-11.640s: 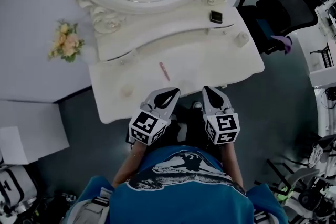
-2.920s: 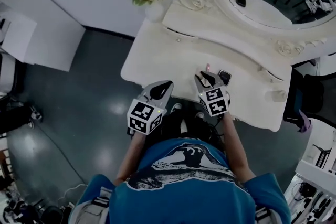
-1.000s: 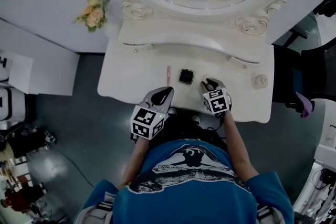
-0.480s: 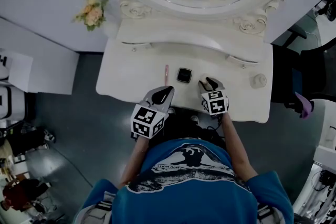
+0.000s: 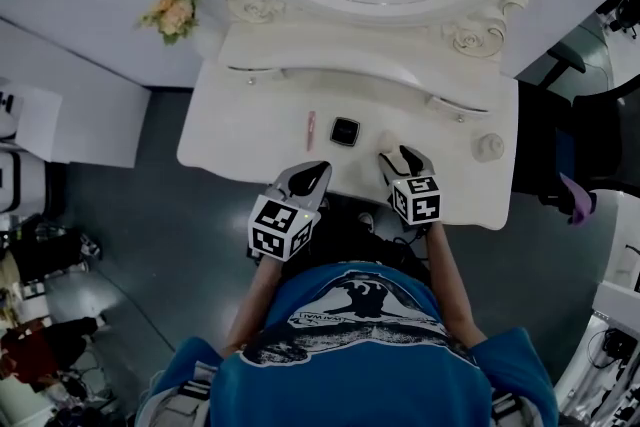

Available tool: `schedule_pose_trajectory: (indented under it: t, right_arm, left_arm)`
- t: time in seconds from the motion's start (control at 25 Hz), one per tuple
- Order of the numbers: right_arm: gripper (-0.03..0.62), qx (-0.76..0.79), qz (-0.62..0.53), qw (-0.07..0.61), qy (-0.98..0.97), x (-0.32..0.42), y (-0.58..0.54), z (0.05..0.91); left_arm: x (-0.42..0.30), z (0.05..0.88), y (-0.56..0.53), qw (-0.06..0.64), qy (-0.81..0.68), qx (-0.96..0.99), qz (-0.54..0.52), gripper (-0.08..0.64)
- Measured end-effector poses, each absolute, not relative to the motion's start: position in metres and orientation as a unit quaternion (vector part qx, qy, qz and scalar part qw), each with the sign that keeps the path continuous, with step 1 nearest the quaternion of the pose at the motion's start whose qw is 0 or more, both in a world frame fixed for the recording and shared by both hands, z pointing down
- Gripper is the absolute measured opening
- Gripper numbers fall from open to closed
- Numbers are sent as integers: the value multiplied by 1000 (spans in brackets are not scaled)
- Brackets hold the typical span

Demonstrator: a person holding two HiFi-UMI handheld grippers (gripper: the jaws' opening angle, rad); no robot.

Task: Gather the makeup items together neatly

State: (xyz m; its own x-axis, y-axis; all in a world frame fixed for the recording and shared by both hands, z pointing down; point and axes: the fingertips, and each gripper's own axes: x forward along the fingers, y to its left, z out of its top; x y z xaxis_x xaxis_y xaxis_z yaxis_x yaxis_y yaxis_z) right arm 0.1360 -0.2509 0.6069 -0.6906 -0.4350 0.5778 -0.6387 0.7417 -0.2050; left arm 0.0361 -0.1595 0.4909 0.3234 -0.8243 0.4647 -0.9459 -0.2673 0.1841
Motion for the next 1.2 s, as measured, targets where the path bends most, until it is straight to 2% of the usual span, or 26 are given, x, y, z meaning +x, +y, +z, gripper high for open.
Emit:
schedule_pose_trajectory:
  t: [0.48,1.2]
  right_arm:
    - [218,276,198,232,-911,147,-213,590]
    - [218,244,194,205,-928,109,-145,572]
  left_arm:
    - [54,501,-128,238,-566,772,162,12]
    - [46,501,-88,236,-537,789,181,12]
